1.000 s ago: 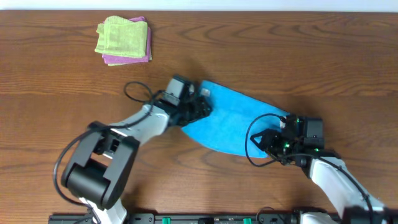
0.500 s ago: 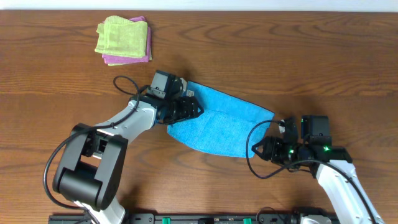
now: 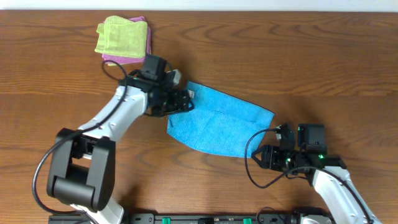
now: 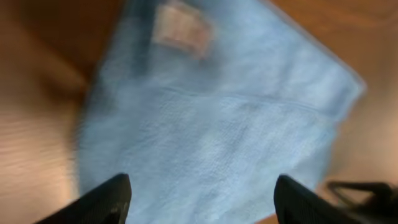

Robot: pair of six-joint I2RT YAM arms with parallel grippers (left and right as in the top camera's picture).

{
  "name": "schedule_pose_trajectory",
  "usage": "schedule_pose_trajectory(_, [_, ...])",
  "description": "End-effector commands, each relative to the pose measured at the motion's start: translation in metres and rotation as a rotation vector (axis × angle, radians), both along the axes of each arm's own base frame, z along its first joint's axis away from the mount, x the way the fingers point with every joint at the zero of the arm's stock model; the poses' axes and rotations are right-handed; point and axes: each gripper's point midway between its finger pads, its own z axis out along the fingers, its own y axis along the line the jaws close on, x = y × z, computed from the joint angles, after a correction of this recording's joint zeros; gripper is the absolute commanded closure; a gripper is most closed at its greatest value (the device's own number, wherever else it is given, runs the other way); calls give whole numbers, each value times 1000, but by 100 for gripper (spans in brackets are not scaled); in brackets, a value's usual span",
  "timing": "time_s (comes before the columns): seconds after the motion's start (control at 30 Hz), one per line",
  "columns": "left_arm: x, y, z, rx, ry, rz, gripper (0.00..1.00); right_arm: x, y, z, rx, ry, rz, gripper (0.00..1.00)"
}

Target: Fold the cloth

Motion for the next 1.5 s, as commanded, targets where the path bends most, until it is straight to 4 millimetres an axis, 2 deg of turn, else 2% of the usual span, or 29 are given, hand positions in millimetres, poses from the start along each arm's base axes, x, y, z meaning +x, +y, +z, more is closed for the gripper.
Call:
schedule_pose_trajectory(0.0, [-1, 26, -4, 139, -51, -79, 25, 1, 5, -2, 18, -21, 21, 42])
schedule_pose_trajectory(0.23, [-12, 29, -10, 157, -43, -166, 24, 12, 16, -5, 71, -44, 42, 42])
schedule_pose_trajectory(0.43, [-25, 31, -28, 164, 30, -177, 24, 16, 38, -10, 114, -24, 67, 44])
schedule_pose_trajectory(0.63, [-44, 33, -30, 161, 82, -243, 24, 16, 55, -6, 136, -28, 85, 45])
schedule_pose_trajectory(0.8, [-56, 28, -29, 137, 119, -271, 25, 15, 61, -6, 138, -27, 94, 46])
schedule_pose_trajectory(0.87, [-60, 24, -32, 132, 125, -281, 25, 15, 61, -6, 138, -22, 87, 46])
schedule_pose_trajectory(0.97, [-68, 17, -36, 111, 132, -293, 31, 15, 61, -6, 140, -16, 80, 47])
schedule_pose_trajectory(1.0, [-69, 16, -39, 113, 131, -298, 29, 15, 61, -6, 142, -15, 78, 47])
schedule_pose_trajectory(1.13, [-68, 16, -50, 133, 100, -301, 28, 15, 61, -6, 142, -14, 77, 48])
schedule_pose_trajectory(1.47, [-51, 44, -60, 320, 40, -268, 27, 14, 62, -5, 155, -6, 74, 48])
